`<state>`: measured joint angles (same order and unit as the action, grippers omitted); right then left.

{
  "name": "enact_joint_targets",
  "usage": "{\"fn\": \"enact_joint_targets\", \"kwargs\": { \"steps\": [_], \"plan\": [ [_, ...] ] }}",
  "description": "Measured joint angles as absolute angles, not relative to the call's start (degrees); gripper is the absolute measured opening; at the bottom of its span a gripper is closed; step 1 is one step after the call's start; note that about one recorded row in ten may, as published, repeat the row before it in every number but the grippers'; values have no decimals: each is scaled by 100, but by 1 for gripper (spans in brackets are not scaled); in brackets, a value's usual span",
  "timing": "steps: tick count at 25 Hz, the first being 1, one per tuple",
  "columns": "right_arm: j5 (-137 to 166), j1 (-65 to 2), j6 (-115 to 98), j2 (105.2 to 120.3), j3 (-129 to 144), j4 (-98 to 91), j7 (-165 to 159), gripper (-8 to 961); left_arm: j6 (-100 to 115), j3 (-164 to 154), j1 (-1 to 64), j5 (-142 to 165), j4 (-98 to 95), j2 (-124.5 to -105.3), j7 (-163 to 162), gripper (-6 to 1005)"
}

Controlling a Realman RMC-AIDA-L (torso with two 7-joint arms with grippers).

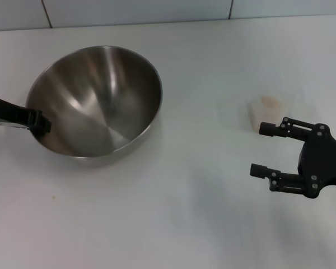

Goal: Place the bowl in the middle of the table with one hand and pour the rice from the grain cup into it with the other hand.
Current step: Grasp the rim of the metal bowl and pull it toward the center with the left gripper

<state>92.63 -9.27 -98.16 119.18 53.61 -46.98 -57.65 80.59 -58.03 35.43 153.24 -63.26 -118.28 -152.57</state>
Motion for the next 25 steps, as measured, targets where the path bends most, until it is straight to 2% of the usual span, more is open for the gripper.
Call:
{"fn": "enact_joint_targets", "kwargs": {
  "steps": [9,12,17,25],
  "plan": [
    [9263,-957,-9814,11918,5361,-4704,-5765,750,8121,-5835,3533,15330,-6609,-11837,-15327,180],
    [9263,-960,-9795,11918,5361,-4703,-5765,750,8194,-5842,3547,15331,-6729,-11839,-15395,88],
    [9263,-960,-9785,11918,5361,-4695,-5765,750,8252,-5975,3601,15332,-6763,-11829,-15397,26],
    [9264,-965,-9758,11918,5361,-4687,-5762,749,8266,-6121,3664,15328,-6817,-11820,-15205,22]
  ]
}}
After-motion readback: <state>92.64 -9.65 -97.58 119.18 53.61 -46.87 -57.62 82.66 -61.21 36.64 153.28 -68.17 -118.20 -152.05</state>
